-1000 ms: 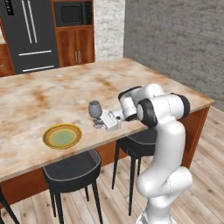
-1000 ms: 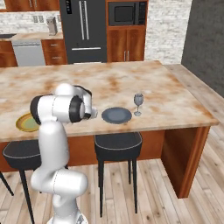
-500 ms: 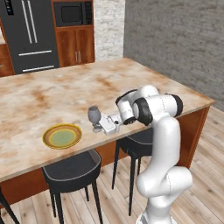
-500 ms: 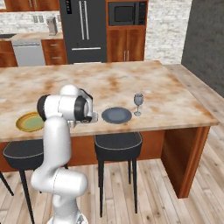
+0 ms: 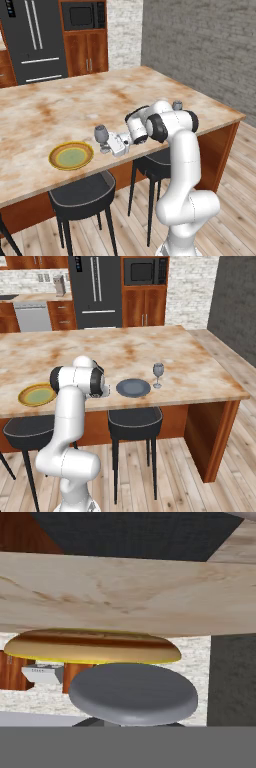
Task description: Retrieve the wine glasses from the counter and place one next to each plate.
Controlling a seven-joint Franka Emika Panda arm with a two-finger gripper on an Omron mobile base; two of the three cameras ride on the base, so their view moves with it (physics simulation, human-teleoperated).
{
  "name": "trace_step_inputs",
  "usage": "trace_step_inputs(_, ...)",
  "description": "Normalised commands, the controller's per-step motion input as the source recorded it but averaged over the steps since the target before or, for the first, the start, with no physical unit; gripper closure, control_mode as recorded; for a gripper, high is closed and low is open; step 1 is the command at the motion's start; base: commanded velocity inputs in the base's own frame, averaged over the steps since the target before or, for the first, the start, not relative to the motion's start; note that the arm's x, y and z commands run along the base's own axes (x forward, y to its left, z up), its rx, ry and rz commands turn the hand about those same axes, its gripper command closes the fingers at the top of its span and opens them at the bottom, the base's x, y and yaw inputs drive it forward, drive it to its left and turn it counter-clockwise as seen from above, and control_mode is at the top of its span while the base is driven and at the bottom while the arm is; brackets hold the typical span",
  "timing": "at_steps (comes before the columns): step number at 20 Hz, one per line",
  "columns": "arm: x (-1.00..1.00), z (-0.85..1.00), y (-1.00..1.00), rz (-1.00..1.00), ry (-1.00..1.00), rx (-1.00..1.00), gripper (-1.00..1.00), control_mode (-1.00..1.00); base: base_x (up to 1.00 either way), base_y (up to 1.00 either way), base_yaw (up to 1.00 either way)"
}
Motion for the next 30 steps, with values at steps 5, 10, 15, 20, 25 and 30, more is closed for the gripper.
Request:
trace_step_inputs(5,0.59,-0.26,0.00,0.00,0.00,-0.03,1.00,-1.00,0.00,0.00,0.00)
trace_step_inputs(10,0.58,-0.20,0.02,0.00,0.00,-0.02,1.00,-1.00,0.00,0.00,0.00)
trace_step_inputs(15,0.28,-0.41,0.02,0.00,0.00,-0.04,1.00,-1.00,0.00,0.00,0.00)
trace_step_inputs(20,0.00,-0.46,0.00,0.00,-0.09,-0.01,1.00,-1.00,0.00,0.00,0.00)
trace_step_inputs(25,0.00,-0.22,0.00,0.00,-0.07,0.00,1.00,-1.00,0.00,0.00,0.00)
trace_step_inputs(30,0.00,-0.01,0.00,0.00,0.00,0.00,-1.00,-1.00,0.00,0.00,0.00)
